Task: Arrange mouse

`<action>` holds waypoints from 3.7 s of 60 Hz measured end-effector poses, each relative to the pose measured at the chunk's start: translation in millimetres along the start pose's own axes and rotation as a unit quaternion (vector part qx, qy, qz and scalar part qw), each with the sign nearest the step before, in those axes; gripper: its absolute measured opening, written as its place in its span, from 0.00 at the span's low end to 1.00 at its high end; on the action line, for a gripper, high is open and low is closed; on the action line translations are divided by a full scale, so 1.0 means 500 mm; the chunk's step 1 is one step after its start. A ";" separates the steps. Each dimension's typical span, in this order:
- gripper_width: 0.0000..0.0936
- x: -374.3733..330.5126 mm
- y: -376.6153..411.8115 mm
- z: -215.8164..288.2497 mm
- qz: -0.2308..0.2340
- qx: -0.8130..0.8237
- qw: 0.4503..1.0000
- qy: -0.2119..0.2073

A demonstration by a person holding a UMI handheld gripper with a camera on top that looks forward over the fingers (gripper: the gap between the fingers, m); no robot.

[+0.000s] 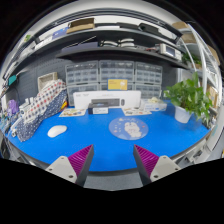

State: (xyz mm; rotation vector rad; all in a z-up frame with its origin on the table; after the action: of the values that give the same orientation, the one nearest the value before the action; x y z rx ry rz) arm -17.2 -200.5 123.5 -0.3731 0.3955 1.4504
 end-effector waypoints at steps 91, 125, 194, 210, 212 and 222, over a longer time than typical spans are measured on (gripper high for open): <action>0.71 0.539 0.727 0.028 0.071 -0.048 0.986 0.146; 0.37 0.533 0.686 0.072 0.118 -0.056 0.977 0.171; 0.38 0.592 -0.171 0.071 0.047 -0.023 0.984 0.168; 0.51 0.596 -0.173 0.070 0.045 -0.025 0.983 0.176; 0.53 0.596 -0.172 0.069 0.044 -0.026 0.982 0.181; 0.88 0.575 -0.162 0.081 0.050 -0.030 0.976 0.208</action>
State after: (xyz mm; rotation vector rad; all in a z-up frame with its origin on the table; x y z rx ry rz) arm 87.5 63.6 22.9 -0.7202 0.7157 1.4818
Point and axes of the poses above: the point between the fingertips, and its own axes, seen from behind it with the camera up: y to the left, z up, x forward, the way the camera looks, the point moved 3 cm from there along -x, backward, against the way the camera looks, and after that the axes turned 3 degrees about y, right-handed, at the moved point
